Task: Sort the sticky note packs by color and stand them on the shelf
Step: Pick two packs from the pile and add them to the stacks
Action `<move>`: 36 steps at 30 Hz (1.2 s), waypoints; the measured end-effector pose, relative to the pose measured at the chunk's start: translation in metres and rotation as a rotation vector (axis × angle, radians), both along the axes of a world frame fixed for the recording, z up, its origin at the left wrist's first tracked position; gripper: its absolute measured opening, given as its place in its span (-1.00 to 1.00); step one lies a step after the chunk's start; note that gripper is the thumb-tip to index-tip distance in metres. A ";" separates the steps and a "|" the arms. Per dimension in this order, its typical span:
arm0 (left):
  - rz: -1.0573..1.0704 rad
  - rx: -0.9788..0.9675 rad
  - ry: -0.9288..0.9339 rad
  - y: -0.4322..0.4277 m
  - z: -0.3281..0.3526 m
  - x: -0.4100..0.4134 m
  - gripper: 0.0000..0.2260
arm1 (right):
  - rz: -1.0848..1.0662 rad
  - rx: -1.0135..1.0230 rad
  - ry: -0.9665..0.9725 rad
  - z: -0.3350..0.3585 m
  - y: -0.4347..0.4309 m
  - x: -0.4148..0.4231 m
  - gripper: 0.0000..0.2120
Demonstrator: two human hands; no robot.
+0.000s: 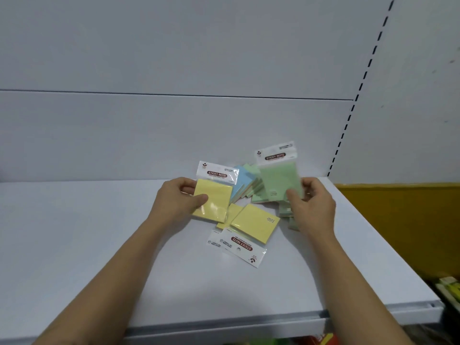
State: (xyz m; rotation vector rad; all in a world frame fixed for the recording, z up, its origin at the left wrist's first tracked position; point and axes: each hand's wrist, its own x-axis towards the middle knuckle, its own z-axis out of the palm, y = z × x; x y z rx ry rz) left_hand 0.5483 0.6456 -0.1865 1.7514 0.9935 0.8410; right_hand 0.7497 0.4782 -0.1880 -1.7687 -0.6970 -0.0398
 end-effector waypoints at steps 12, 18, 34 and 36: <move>-0.019 0.068 0.027 0.003 0.036 -0.023 -0.76 | 0.011 -0.580 -0.377 0.021 -0.002 0.005 -0.73; 0.052 0.065 -0.066 0.006 0.059 -0.049 -0.82 | 0.180 -0.304 -0.155 0.055 0.012 -0.008 -0.83; 0.349 0.176 -0.163 0.020 0.094 -0.171 -0.84 | 0.558 -0.112 -0.035 0.093 0.094 -0.100 -0.86; 0.376 0.177 -0.156 0.021 0.096 -0.183 -0.85 | 0.571 -0.114 -0.030 0.094 0.104 -0.110 -0.86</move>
